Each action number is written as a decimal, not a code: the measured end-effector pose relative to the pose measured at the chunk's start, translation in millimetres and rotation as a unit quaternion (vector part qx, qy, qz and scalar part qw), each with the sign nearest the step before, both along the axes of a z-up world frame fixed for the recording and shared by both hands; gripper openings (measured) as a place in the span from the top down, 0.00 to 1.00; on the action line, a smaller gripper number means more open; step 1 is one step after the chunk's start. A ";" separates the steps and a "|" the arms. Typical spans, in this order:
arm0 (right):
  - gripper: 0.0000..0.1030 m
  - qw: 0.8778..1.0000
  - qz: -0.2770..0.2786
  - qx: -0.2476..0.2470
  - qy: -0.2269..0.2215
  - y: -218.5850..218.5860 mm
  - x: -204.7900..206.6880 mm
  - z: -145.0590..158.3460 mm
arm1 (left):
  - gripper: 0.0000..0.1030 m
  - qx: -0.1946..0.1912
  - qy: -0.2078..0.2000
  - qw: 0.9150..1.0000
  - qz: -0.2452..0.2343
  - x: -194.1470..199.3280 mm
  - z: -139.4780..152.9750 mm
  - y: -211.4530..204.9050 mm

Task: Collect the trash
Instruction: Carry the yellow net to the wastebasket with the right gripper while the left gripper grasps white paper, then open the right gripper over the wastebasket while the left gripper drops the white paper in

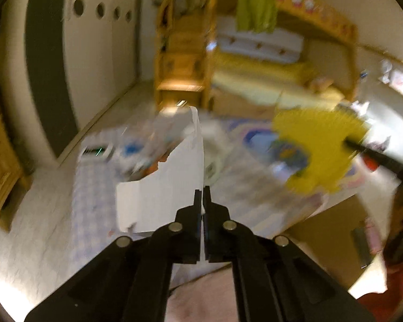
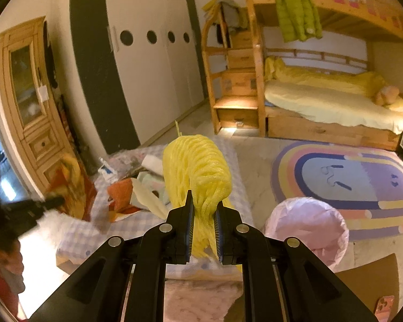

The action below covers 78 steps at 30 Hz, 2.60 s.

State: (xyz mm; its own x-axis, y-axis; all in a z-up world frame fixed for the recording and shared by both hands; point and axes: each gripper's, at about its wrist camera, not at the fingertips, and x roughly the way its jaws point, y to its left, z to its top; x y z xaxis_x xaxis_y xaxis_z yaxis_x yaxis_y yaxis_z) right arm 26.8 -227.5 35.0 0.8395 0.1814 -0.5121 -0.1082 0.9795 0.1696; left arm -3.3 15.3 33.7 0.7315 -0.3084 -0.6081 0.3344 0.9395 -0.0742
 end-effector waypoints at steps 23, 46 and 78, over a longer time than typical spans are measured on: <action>0.84 0.972 -0.218 -0.024 0.088 -149.1 9.5 -83.0 | 1.00 -0.083 0.023 0.964 -0.253 81.0 -41.3 -251.8; 0.47 0.954 -0.275 -0.006 0.120 -198.6 47.6 -115.1 | 1.00 -0.107 0.084 0.941 -0.309 138.3 -87.8 -311.1; 0.44 0.989 -0.134 -0.005 0.063 -67.3 8.1 -41.8 | 0.53 -0.049 0.037 0.995 -0.082 70.5 -43.5 -124.5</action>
State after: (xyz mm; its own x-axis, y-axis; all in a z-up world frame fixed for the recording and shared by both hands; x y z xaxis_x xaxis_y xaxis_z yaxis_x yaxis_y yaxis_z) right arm 34.8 -294.8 -6.8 0.7867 -0.0453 -0.6157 0.1769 0.9720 0.1545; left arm 67.3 -109.1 -9.8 0.6209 -0.4802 -0.6196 0.4732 0.8598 -0.1921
